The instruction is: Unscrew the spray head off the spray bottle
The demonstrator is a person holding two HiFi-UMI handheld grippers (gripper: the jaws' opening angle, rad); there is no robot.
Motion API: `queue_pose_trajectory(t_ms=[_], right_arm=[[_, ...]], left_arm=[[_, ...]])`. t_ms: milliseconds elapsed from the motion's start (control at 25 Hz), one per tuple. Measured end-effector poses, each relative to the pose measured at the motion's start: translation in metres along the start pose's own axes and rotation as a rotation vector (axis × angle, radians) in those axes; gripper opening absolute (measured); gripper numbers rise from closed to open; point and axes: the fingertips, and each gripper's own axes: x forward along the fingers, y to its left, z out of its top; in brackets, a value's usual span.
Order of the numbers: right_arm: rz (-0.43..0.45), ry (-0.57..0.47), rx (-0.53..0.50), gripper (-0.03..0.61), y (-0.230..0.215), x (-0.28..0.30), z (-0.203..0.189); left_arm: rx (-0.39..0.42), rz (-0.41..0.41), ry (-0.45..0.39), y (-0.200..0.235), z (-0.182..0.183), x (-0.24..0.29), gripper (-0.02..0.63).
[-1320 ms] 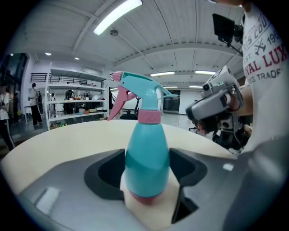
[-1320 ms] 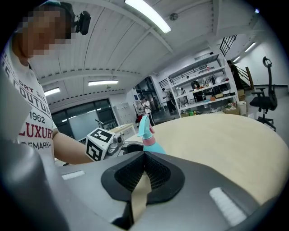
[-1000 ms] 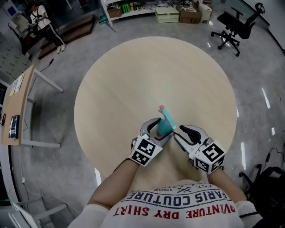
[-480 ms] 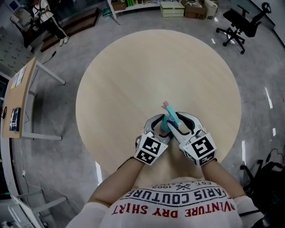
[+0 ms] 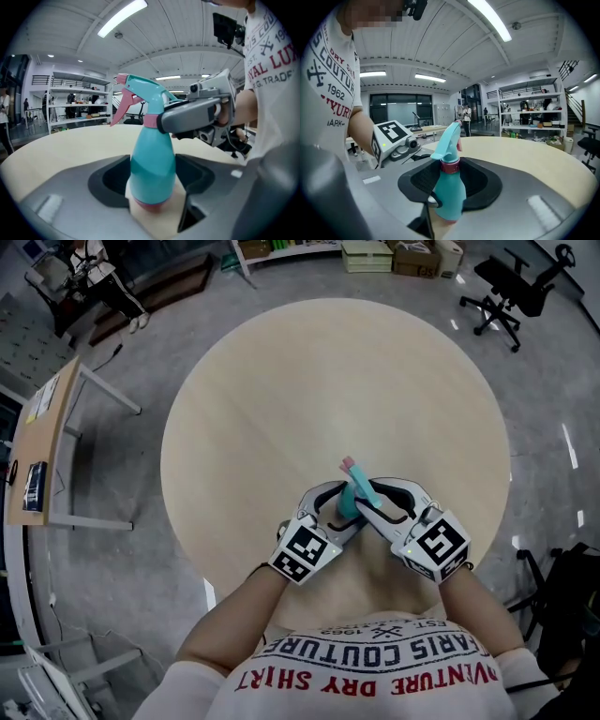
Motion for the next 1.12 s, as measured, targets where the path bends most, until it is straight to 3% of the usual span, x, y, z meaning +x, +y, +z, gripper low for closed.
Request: queue_pose_trajectory(t_ms=[320, 440, 680, 960, 1120], right_arm=[[0.278, -0.009, -0.066, 0.133, 0.006, -0.007, 0.000], [0.344, 0.015, -0.088, 0.132, 0.009, -0.007, 0.000], [0.302, -0.021, -0.037, 0.132, 0.005, -0.012, -0.003], [0.216, -0.029, -0.035, 0.132, 0.011, -0.011, -0.002], [0.092, -0.057, -0.002, 0.135, 0.009, -0.015, -0.005]], left_arm=[[0.089, -0.298, -0.005, -0.005, -0.003, -0.013, 0.269], [0.095, -0.335, 0.005, -0.005, -0.004, -0.017, 0.258], [0.090, -0.249, 0.001, -0.011, -0.002, -0.012, 0.265], [0.072, -0.058, -0.010, -0.014, 0.001, -0.003, 0.304], [0.054, 0.050, -0.022, -0.017, 0.003, 0.006, 0.313]])
